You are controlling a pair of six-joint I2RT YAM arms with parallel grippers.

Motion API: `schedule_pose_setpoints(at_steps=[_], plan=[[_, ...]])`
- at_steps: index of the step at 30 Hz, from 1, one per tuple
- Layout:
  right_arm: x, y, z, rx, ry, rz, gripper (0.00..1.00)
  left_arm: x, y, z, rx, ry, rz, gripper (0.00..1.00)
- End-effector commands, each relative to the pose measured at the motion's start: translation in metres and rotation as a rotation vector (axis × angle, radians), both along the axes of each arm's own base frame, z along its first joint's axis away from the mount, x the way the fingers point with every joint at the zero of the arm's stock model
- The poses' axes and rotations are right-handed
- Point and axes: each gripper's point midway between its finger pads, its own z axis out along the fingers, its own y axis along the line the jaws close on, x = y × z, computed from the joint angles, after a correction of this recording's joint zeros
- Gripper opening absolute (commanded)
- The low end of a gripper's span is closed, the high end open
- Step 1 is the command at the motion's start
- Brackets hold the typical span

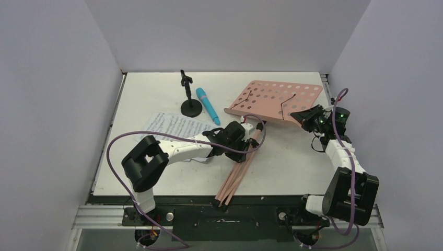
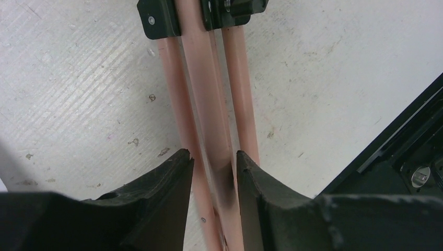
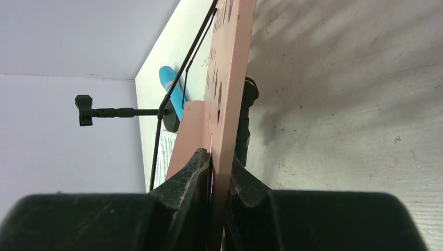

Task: Set up the instrument practice props

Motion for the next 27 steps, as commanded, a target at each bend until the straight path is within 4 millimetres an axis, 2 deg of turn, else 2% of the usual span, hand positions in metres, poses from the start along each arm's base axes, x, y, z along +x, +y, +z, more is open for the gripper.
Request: schedule_pose_setpoints(at_steps=[1,4,9,16,19,20,22,24,27], plan=[[0.005,0.005,0.038,-0.112,-0.136,0.05,0.05,0.006,-0.01,0.011,-0.019,-0.031,-0.016,0.34],[0.004,0.007,0.046,-0.114,-0.152,0.047,0.05,0.007,-0.008,0.008,-0.011,-0.036,-0.013,0.32],[0.004,0.008,0.057,-0.113,-0.162,0.047,0.05,0.005,-0.007,0.007,-0.003,-0.032,-0.024,0.21],[0.005,0.008,0.079,-0.129,-0.202,0.037,0.05,0.004,-0.009,0.015,-0.029,-0.039,-0.024,0.01],[0.004,0.008,0.087,-0.147,-0.223,0.031,0.05,0.006,-0.009,0.022,-0.043,-0.052,-0.016,0.0],[0.005,0.007,0.089,-0.154,-0.229,0.029,0.05,0.006,-0.009,0.024,-0.046,-0.055,-0.012,0.0],[0.003,0.007,0.086,-0.155,-0.208,0.029,0.05,0.006,-0.008,0.026,-0.049,-0.056,-0.006,0.19],[0.002,0.008,0.086,-0.156,-0.209,0.031,0.05,0.006,-0.008,0.028,-0.056,-0.057,-0.001,0.33],[0.002,0.008,0.088,-0.158,-0.207,0.031,0.05,0.005,-0.007,0.029,-0.058,-0.054,0.005,0.39]])
